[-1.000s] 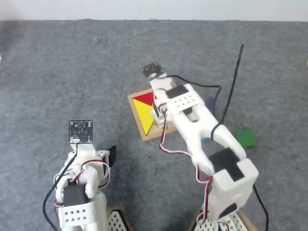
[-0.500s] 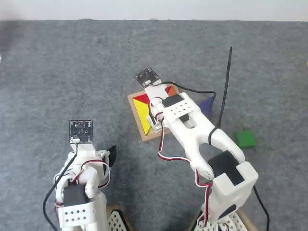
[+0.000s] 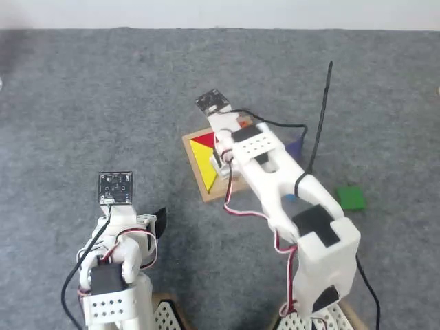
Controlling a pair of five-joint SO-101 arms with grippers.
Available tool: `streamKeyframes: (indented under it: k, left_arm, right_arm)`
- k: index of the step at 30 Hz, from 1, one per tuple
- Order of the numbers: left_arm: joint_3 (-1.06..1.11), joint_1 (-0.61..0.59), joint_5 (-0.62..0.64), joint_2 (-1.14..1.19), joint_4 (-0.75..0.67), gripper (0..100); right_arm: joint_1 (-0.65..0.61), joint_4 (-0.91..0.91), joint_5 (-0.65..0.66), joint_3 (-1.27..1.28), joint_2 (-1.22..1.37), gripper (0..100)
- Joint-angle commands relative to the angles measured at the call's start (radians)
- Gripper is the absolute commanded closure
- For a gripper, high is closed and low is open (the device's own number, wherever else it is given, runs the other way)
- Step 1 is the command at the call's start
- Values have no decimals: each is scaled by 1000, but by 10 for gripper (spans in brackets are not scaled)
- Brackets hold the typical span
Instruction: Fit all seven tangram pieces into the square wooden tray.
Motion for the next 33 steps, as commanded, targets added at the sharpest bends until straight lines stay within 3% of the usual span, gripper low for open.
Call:
streamKeyframes:
  k: [1,16,24,33]
  left_arm:
    - [-22,0,8,-21,5,729]
    - [-22,0,8,-21,5,729]
    - [-22,2,8,-21,5,729]
    - [-22,2,8,-21,5,729]
  right_arm:
    - [70,16,3,-98,21,811]
    - [87,74,-6,-160,4,810]
    - [1,51,0,-2,-94,811]
    - [7,58,-5,17,-61,811]
